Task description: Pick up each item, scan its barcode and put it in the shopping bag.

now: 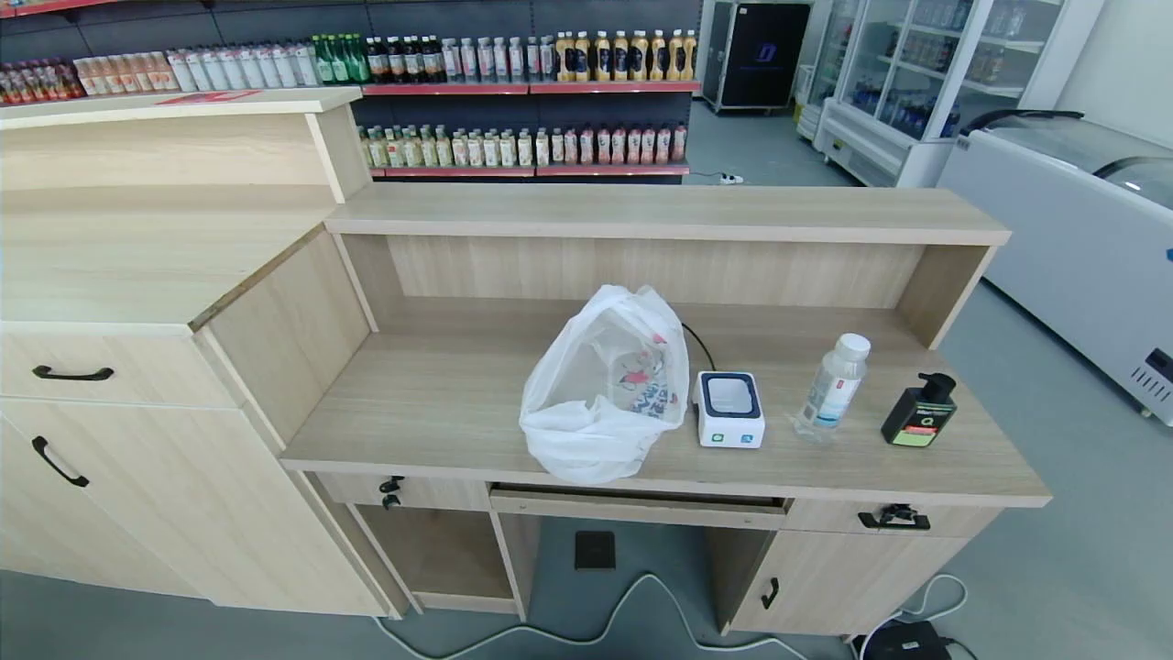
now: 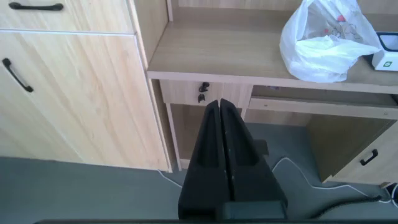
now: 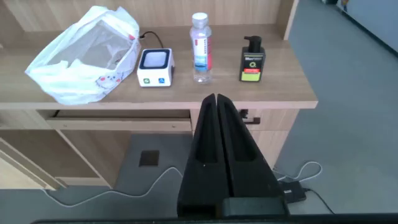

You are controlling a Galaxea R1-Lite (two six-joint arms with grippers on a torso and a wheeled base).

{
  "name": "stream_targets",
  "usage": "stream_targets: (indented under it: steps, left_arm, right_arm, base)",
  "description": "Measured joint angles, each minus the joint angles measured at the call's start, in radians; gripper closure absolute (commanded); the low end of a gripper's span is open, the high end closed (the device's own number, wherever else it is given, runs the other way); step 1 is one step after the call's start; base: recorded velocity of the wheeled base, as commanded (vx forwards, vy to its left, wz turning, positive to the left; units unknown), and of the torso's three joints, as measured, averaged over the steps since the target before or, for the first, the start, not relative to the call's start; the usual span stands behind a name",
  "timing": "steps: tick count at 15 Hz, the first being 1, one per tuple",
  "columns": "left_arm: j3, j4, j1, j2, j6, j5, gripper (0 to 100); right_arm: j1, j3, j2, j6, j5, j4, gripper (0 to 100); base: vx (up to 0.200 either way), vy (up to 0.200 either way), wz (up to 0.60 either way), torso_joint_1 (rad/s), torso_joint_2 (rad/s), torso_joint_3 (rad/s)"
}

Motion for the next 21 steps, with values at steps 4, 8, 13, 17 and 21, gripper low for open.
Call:
stream_targets:
  steps: [4,8,13,17,21]
  left_arm:
    - [0.000,0.000,0.000,0.000,0.000,0.000,100]
    - [0.000,0.000,0.000,0.000,0.000,0.000,100]
    - [0.000,0.000,0.001,0.000,-0.001,0.000,100]
    - [0.000,0.000,0.001,0.000,-0.001,0.000,100]
    - [0.000,0.000,0.000,0.000,0.000,0.000,100]
  right_arm:
    - [-0.003,-0.260,0.257,0.002,-0.048,0.069,100]
    - [-0.010,-0.397,0.584,-0.015,-0.063,0.014,0]
    - [-0.031,-0.409,0.866,-0.022,-0.003,-0.173,0]
    - [-0.112,-0.381,1.170,-0.050,0.087,-0.501,0]
    - [-0.250,-0.401,1.510,-0.166,0.175,-0.739,0]
  base:
    - [0.000,0.000,0.00,0.000,0.00,0.000]
    - [0.000,0.000,0.00,0.000,0.00,0.000]
    - [0.000,0.000,0.00,0.000,0.00,0.000]
    - [0.000,0.000,0.00,0.000,0.00,0.000]
    - [0.000,0.000,0.00,0.000,0.00,0.000]
